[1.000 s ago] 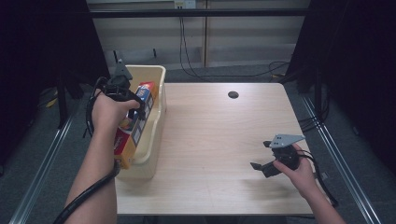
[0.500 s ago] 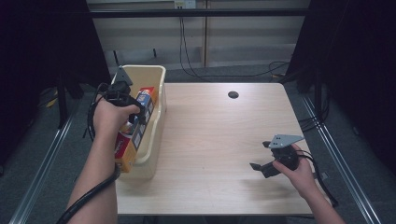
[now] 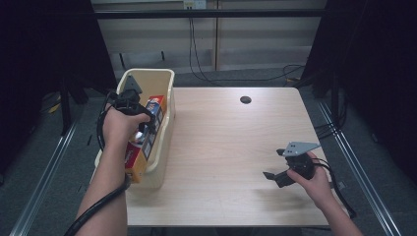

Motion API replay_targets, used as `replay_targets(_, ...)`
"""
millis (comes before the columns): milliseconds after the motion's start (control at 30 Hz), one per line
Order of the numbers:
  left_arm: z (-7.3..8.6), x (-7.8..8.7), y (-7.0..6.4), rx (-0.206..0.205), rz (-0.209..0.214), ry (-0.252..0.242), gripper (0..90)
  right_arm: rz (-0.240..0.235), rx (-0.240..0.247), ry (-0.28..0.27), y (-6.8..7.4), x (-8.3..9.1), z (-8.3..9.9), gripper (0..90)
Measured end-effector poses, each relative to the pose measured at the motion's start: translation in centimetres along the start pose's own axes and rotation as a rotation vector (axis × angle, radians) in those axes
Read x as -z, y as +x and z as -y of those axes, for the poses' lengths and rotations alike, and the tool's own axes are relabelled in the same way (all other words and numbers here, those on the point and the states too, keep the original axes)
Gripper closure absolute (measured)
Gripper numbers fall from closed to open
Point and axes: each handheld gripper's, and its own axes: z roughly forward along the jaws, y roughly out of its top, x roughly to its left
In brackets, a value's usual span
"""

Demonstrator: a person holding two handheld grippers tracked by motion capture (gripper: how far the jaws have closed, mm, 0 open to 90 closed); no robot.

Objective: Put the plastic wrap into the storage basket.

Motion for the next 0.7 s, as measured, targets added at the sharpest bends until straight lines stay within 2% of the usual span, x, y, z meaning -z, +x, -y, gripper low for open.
replay_targets(467,-0.1,-1.3,-0.3,0.007,0.013,0.019,40.4,-0.001,0.002,0.002,0.0,0.1,0.0,2.7)
replay_targets(700,-0.1,-1.8,-0.2,0.028,0.008,0.032,40.2,0.004,0.005,0.004,0.0,0.0,0.1,2.7)
